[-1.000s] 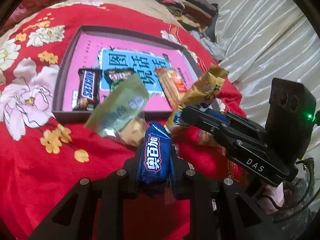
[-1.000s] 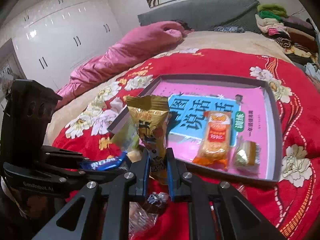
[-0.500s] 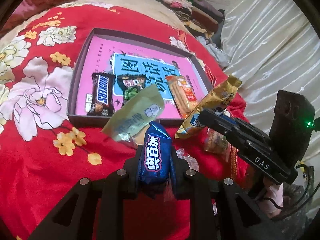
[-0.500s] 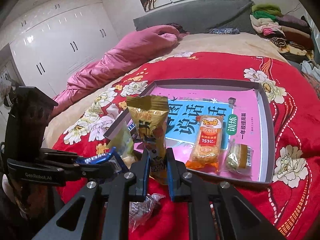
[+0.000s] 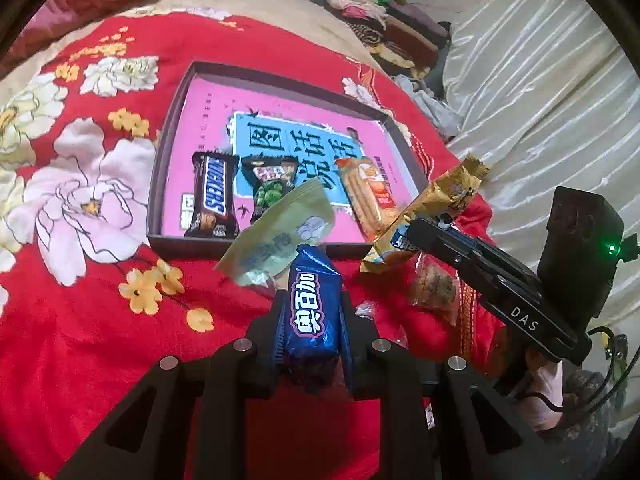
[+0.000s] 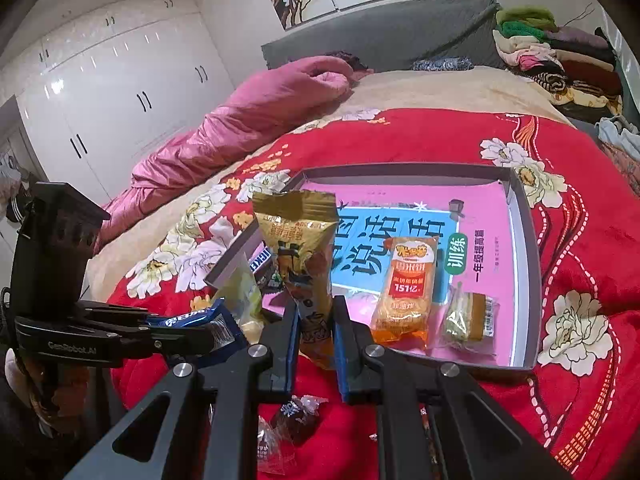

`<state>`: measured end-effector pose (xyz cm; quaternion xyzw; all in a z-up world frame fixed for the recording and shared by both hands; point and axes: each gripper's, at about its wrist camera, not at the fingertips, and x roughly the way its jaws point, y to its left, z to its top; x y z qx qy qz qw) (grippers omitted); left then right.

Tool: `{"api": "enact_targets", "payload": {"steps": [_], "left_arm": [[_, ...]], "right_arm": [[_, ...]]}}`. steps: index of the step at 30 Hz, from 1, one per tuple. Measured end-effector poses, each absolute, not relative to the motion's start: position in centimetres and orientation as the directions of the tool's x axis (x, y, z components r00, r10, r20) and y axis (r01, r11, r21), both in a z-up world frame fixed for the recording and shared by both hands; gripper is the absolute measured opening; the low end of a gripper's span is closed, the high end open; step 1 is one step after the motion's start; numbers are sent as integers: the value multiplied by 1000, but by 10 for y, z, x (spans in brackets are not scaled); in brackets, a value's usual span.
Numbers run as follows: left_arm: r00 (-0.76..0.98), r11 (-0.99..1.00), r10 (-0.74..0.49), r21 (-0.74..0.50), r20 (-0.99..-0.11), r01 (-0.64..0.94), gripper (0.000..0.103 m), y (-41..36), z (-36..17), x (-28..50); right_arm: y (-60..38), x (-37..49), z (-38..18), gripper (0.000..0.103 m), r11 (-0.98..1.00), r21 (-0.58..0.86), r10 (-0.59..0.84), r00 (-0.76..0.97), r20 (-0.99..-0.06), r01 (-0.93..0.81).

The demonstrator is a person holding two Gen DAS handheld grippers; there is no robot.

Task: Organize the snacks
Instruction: 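Lift the blue bar with the left tool while the right tool lifts the gold bag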

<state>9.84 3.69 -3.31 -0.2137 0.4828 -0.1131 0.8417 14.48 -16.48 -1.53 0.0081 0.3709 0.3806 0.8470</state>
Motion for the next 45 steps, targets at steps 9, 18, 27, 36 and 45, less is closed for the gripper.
{"api": "enact_targets", "payload": {"steps": [9,18,27,36,45], "left_arm": [[547,891,-386,-454,-743,12,23,34,-13,96],[580,899,-373,-437,-724,32,23,27,5,95],[602,900,-369,-433,-708,42,23,20,14,100],[629,897,-362,-441,-688,35,23,17,23,109],[659,897,-353,-441,-664,36,23,12,33,120]], "right_arm": [[-174,147,-6,16,714,305,662,465,-588,-631],[-184,148,3,16,718,313,669,493,-557,-621],[-194,152,8,16,730,327,666,517,-537,-600],[-209,157,13,16,750,337,653,554,-517,-569],[-225,162,18,16,772,347,633,591,-500,-533]]}}
